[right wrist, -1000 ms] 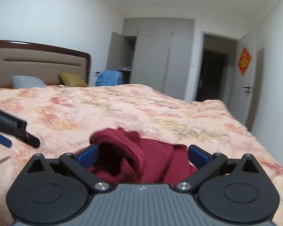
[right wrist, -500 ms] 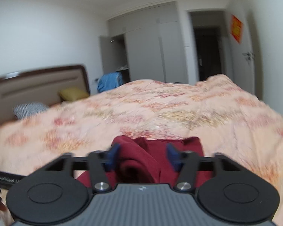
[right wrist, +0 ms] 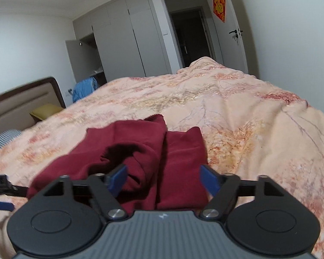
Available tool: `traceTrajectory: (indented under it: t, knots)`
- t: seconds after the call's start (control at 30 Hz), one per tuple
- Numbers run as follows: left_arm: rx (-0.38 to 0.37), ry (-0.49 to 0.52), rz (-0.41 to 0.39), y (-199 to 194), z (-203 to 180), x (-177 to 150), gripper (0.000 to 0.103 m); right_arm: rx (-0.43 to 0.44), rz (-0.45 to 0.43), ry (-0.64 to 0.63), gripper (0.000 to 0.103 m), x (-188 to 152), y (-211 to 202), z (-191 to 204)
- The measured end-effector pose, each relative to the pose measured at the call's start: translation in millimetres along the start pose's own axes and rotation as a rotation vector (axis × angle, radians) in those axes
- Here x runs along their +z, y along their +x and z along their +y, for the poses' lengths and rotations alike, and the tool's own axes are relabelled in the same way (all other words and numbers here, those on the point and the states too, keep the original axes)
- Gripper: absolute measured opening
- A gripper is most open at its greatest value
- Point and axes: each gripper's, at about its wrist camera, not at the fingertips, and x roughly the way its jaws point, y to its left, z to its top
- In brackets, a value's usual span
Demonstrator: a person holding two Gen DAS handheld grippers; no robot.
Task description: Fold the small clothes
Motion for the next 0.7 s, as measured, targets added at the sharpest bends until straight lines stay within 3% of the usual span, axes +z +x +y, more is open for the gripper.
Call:
traceTrajectory:
  t: [0.1, 0.3, 0.43, 0.57, 0.7]
  knots:
    - [-0.001, 0.001, -0.002, 3.3, -4.5, 4.8, 0.102, 0.066, 0.004, 0.075, 0.102, 4.5, 1.9, 3.0]
    - [0.005, -0.010, 0.005, 9.8, -4.2, 5.0, 0.102, 0.261, 0.070, 0.227, 0.102, -5.4, -1.8, 14.8]
    - [0.002, -0.028, 0.003, 12.4, 0.4, 2.5, 0.102, 0.395, 0.164, 0.328, 0.103, -13.4, 19.2, 17.5]
    - [0.005, -0.027, -0.004, 12.3, 1.3, -1.0, 0.102, 0.355, 0.180, 0.326, 0.103, -13.4, 51.5, 21.6]
    - [0.017, -0.020, -0.008, 14.2, -1.2, -1.7, 0.102, 0.307, 0.109, 0.358, 0.103, -5.6, 67.0, 25.0]
